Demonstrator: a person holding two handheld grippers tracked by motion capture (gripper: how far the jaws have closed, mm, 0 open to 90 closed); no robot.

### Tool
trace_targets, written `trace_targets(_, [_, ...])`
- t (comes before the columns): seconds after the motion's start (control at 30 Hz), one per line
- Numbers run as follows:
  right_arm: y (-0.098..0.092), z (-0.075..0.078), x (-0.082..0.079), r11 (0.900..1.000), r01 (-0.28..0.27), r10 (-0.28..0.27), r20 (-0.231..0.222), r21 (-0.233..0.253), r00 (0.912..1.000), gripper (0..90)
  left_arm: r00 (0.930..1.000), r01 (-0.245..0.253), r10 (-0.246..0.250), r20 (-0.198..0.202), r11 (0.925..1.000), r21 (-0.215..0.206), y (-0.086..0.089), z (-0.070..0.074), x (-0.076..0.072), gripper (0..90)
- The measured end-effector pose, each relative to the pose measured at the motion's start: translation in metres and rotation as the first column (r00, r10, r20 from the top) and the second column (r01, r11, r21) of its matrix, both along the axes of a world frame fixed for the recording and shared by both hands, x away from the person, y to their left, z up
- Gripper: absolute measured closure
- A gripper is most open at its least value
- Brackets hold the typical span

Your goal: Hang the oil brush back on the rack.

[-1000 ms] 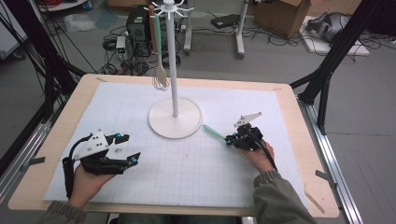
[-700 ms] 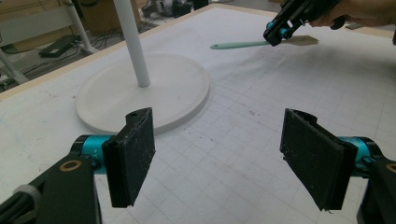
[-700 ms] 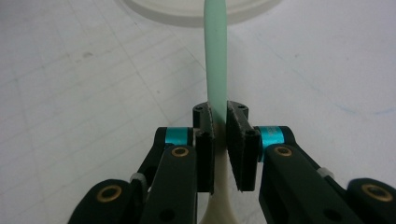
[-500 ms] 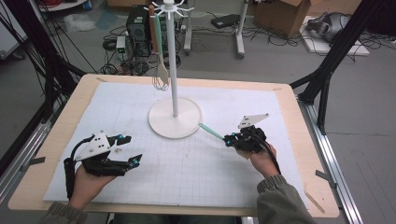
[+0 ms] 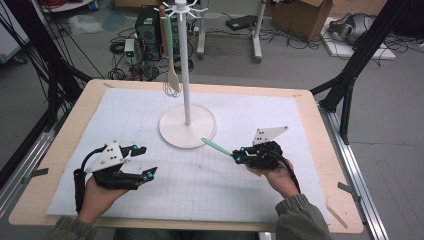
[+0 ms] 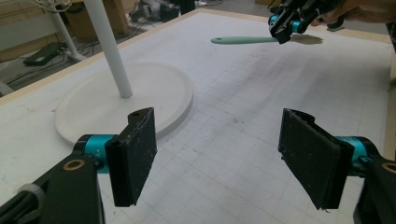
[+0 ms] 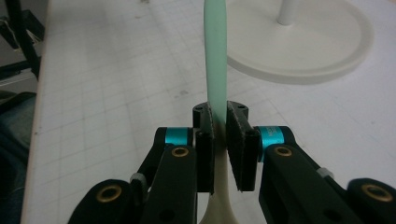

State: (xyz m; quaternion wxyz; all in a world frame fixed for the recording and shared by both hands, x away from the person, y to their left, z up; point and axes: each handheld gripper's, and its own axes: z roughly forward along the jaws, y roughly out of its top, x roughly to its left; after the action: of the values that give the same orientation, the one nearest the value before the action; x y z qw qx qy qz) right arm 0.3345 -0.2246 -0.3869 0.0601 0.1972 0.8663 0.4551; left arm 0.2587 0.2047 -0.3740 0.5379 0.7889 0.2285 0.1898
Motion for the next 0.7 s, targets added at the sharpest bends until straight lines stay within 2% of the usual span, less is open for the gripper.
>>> trace_targets(0.37, [0.018,0.013,-0.016,0.993,-0.108,0.108,0.015,0.052,0.9941,82.4,0.9973,0.073,-0.073,-0.005,0.9973,-0.001,-0.017,0.005,0.002,31.0])
trace_targets(0.53, [0.028,0.018,-0.023,0.985,-0.162,0.16,0.027,0.063,0.9867,82.4,0.9948,0.101,-0.101,-0.011,0.9948,-0.01,-0.024,0.006,0.004,31.9])
trace_targets(0.57, [0.032,0.02,-0.026,0.981,-0.183,0.182,0.025,0.064,0.9831,82.4,0.9939,0.109,-0.109,-0.013,0.994,-0.012,-0.026,0.006,0.005,33.1])
trace_targets(0.7, [0.038,0.022,-0.029,0.977,-0.2,0.199,0.029,0.067,0.9796,82.4,0.9907,0.135,-0.135,-0.015,0.9908,-0.008,-0.031,0.007,0.007,34.0])
